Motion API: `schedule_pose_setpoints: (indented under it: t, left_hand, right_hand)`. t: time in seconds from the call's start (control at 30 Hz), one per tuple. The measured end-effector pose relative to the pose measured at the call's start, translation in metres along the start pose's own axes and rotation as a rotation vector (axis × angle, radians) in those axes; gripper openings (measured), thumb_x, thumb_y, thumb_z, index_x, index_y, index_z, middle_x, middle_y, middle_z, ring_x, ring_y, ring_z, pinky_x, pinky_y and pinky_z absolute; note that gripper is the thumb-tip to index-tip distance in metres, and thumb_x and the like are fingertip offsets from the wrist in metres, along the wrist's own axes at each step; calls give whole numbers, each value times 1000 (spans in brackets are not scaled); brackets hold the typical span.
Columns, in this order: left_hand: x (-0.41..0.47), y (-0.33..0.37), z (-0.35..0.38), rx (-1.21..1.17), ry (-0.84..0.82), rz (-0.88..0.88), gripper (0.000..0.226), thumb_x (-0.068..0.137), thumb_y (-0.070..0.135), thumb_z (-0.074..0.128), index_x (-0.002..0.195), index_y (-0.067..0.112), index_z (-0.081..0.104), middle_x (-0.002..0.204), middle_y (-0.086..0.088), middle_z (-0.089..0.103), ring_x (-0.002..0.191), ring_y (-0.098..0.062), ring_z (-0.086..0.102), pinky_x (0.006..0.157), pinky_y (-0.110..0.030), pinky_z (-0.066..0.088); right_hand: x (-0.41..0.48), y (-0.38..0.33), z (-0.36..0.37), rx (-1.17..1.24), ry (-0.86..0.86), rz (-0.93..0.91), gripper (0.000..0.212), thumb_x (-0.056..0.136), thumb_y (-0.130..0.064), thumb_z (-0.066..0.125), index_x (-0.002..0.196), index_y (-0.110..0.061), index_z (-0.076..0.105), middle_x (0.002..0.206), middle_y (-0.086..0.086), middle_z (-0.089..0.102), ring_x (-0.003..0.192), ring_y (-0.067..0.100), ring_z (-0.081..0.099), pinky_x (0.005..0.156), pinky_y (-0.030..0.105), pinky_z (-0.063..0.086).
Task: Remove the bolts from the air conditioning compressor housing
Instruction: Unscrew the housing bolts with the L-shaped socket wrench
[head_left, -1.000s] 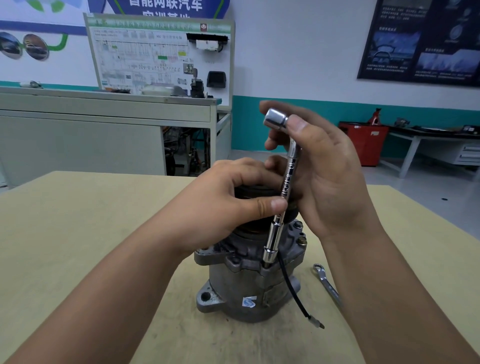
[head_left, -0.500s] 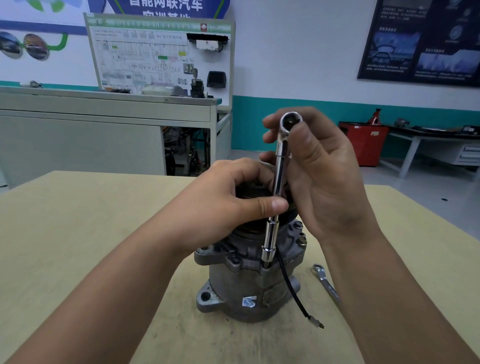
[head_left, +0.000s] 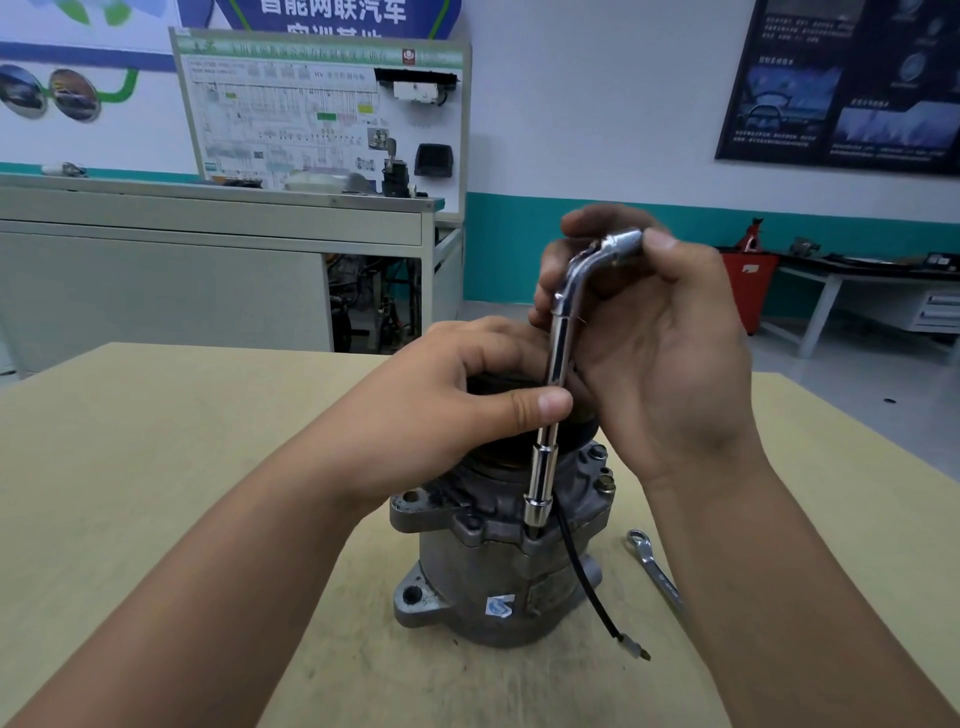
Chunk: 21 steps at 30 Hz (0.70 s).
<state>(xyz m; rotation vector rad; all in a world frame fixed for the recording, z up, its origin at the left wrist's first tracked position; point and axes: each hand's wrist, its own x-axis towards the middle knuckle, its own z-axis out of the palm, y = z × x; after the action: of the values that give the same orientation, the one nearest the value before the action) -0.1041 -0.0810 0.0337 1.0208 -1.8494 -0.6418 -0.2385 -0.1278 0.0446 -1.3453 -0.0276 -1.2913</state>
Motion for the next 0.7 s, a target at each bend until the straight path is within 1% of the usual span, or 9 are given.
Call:
schedule_pose_setpoints:
  t: [0.07, 0.2, 0.27, 0.33, 0.4, 0.47, 0.53, 0.57, 0.7]
  left_hand:
    - [0, 0, 0, 3, -5, 8, 30, 71, 31, 63, 90, 11, 74, 101, 3, 66, 100, -5, 61, 92, -18, 46]
    - [0, -1, 1, 25, 14, -6, 23, 68, 34, 65, 83, 18, 72, 101, 1, 66, 98, -6, 61, 92, -20, 46]
    - [1, -2, 2, 30, 26, -15, 24, 66, 37, 66, 81, 19, 71, 99, 5, 66, 97, -5, 61, 90, -20, 46]
    - [1, -2, 3, 43, 40, -16, 25, 64, 41, 68, 80, 22, 70, 94, 14, 65, 93, 3, 59, 84, -10, 43]
    - [0, -1, 3, 62, 42, -11, 21, 68, 43, 77, 76, 25, 68, 86, 19, 63, 88, 5, 58, 79, -9, 43]
    - [1, -2, 2, 55, 32, -13, 21, 70, 35, 75, 80, 18, 69, 88, 12, 66, 89, -6, 62, 86, -25, 50]
    - [0, -2, 2, 27, 18, -18, 33, 70, 30, 71, 91, 5, 68, 96, -6, 68, 94, -24, 65, 89, -46, 51]
    - [0, -1, 2, 18, 15, -22, 37, 70, 30, 72, 94, 2, 67, 97, -13, 68, 94, -30, 65, 88, -51, 50]
    - [0, -1, 2, 11, 36, -31, 32, 69, 32, 72, 90, 7, 67, 92, -12, 68, 91, -29, 66, 87, -52, 50]
  right_hand:
    - [0, 1, 0, 7, 36, -3, 30, 95, -17, 26, 92, -8, 55, 66, 4, 61, 63, 16, 55, 62, 26, 48]
    - [1, 3, 3, -62, 89, -30, 27, 100, -14, 27, 97, -8, 53, 58, 5, 56, 54, 14, 53, 53, 24, 45]
    - [0, 4, 5, -118, 83, -35, 27, 100, -22, 32, 101, -8, 55, 56, 3, 56, 51, 12, 52, 49, 22, 44]
    - [0, 3, 5, -164, 55, -25, 29, 94, -30, 40, 102, -11, 59, 59, 1, 56, 53, 10, 53, 48, 22, 43]
    - [0, 2, 5, -221, 25, -38, 23, 87, -25, 51, 102, -13, 63, 63, -2, 58, 59, 7, 55, 54, 19, 46]
    - [-1, 3, 6, -256, 9, -58, 21, 82, -13, 58, 101, -14, 65, 67, -8, 63, 64, 3, 57, 61, 16, 48]
    - [-1, 4, 6, -273, 13, -78, 21, 77, -7, 62, 97, -15, 65, 74, -10, 68, 68, -1, 60, 65, 13, 48]
    - [-1, 5, 6, -272, 26, -88, 20, 75, -7, 63, 92, -16, 65, 75, -10, 69, 69, -2, 61, 65, 13, 47]
    - [-2, 6, 4, -266, 75, -98, 10, 75, -10, 63, 82, -16, 60, 67, -10, 64, 64, 0, 58, 62, 15, 47]
